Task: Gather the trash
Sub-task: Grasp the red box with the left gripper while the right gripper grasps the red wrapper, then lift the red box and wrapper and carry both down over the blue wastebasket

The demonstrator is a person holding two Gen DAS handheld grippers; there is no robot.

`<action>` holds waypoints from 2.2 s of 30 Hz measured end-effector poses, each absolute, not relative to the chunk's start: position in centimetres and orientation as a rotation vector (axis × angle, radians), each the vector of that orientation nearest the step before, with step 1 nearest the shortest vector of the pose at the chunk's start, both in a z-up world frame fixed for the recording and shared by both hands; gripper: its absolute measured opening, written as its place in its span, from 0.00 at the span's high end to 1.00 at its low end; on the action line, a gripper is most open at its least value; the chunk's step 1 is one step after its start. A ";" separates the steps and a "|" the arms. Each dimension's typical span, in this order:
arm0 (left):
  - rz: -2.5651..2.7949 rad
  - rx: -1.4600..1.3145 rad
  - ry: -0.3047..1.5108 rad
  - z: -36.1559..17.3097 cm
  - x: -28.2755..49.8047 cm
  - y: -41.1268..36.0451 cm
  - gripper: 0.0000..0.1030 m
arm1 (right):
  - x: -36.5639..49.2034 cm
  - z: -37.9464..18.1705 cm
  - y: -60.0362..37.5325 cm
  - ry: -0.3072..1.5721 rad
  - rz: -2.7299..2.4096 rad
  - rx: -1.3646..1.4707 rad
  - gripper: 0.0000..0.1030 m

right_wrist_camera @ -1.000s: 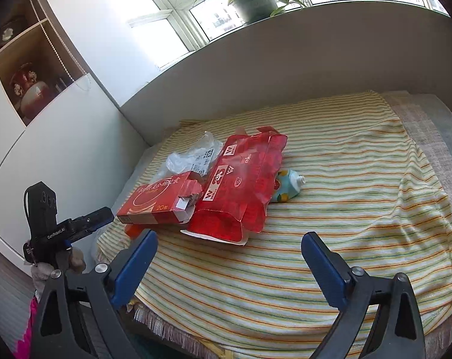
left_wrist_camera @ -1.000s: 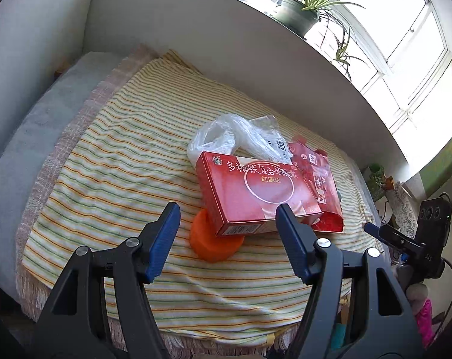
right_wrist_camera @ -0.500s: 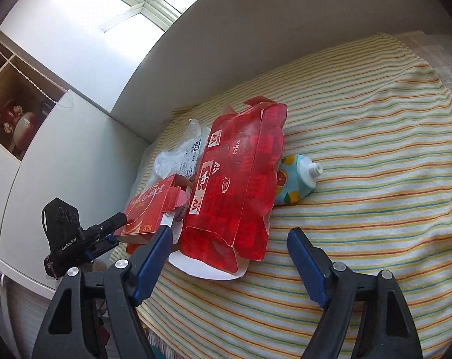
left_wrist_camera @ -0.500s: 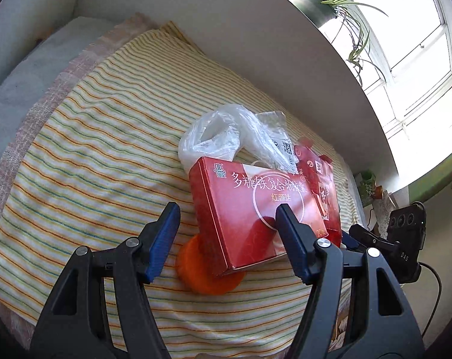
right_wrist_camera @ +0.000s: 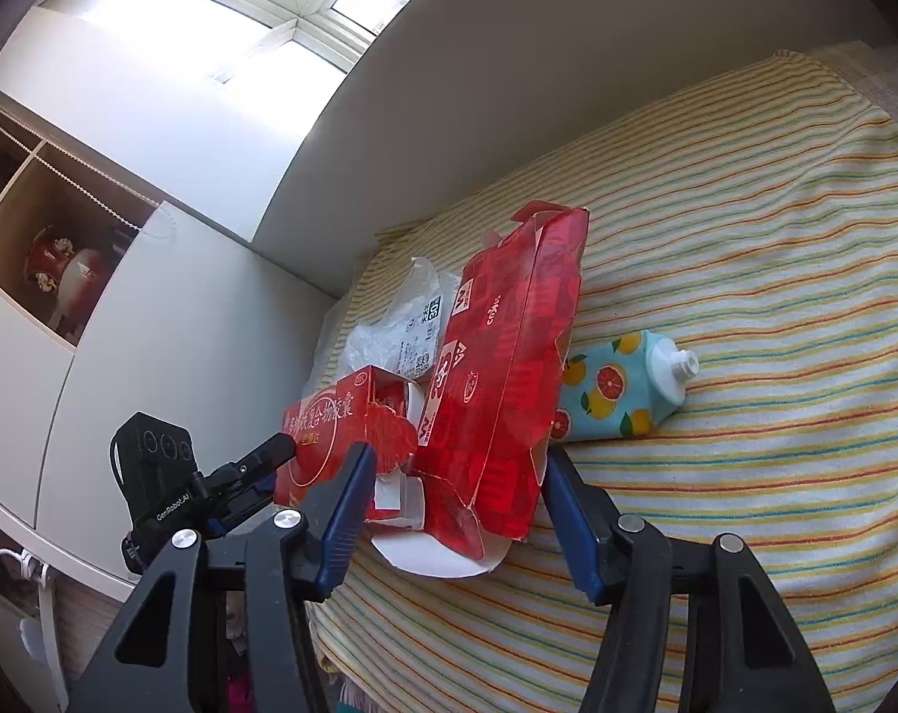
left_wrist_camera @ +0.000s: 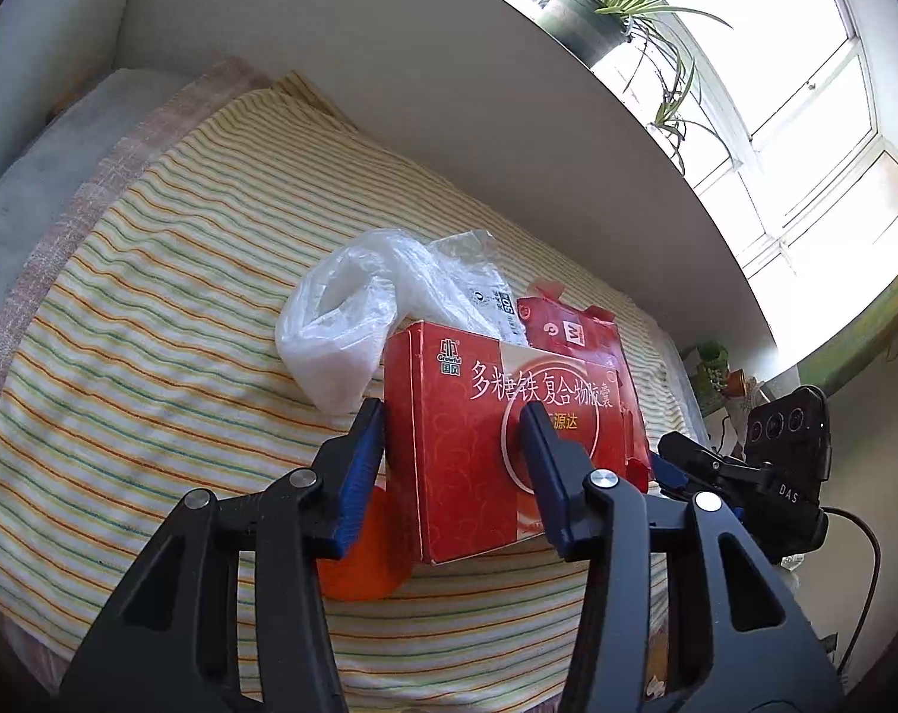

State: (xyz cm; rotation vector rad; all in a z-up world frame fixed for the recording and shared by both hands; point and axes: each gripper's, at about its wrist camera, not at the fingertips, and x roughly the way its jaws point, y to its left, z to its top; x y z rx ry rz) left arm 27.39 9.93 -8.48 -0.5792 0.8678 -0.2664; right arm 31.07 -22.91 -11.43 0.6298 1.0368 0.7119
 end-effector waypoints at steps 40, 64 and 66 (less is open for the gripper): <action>-0.195 -0.311 0.631 -0.4 18.1 6.4 0.79 | 23.7 -2.8 -23.3 0.822 0.600 0.244 1.00; -0.249 -0.280 0.573 3.2 5.9 4.9 0.79 | 10.7 0.5 -27.6 0.772 0.683 0.216 1.00; -0.249 -0.283 0.578 2.9 4.9 5.0 0.79 | 9.5 0.3 -27.7 0.778 0.691 0.211 1.00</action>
